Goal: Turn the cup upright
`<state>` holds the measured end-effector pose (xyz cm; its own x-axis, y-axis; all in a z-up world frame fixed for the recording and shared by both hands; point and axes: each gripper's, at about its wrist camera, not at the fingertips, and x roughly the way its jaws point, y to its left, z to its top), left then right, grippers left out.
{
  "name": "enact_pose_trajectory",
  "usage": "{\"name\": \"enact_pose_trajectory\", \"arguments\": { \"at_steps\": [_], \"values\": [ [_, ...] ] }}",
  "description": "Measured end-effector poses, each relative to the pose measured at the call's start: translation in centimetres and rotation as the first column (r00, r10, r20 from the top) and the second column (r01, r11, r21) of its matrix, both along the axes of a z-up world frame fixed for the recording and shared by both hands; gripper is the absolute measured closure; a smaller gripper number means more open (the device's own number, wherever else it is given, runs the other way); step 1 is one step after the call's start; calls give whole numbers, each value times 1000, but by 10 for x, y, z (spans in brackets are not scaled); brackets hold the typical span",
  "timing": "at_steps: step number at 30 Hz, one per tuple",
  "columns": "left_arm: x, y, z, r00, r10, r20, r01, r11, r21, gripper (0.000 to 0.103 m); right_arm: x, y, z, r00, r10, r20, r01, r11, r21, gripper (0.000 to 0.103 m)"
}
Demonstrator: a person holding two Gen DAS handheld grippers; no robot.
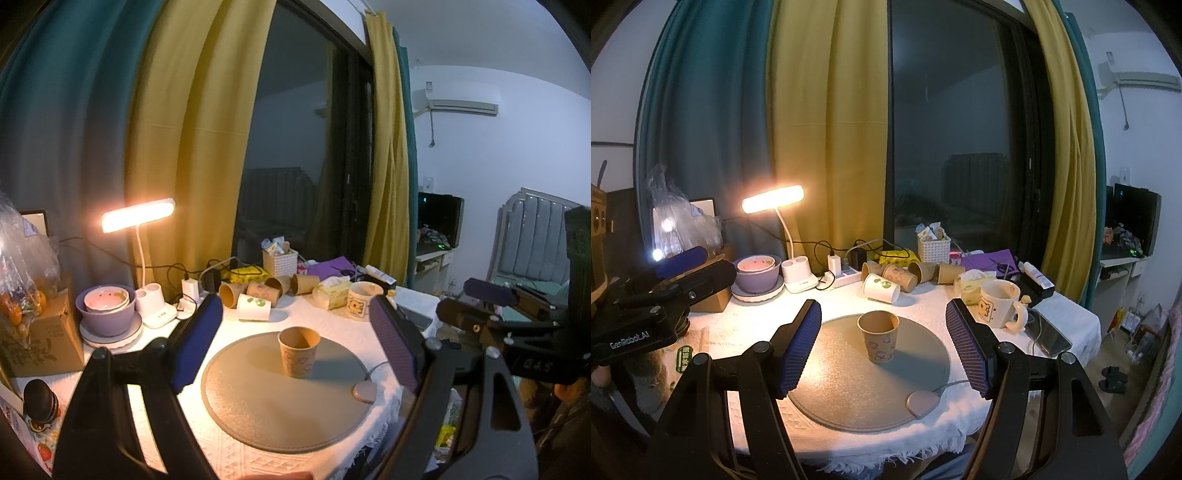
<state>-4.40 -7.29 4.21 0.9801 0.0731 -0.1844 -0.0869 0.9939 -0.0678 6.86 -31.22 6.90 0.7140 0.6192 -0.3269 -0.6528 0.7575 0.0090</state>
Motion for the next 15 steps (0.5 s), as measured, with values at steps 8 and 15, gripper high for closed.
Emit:
{"name": "enact_pose_trajectory", "arguments": {
  "at_steps": [8, 15],
  "values": [
    [0, 0, 0, 1000, -4, 2, 4, 1000, -4, 20, 0, 0, -1, 1000, 1, -4, -1, 1000, -1, 30],
    [0, 0, 0, 1000, -4, 1, 4, 1000, -5, 20, 0, 0, -1, 1000, 1, -5, -1, 1000, -2, 30]
  ]
}}
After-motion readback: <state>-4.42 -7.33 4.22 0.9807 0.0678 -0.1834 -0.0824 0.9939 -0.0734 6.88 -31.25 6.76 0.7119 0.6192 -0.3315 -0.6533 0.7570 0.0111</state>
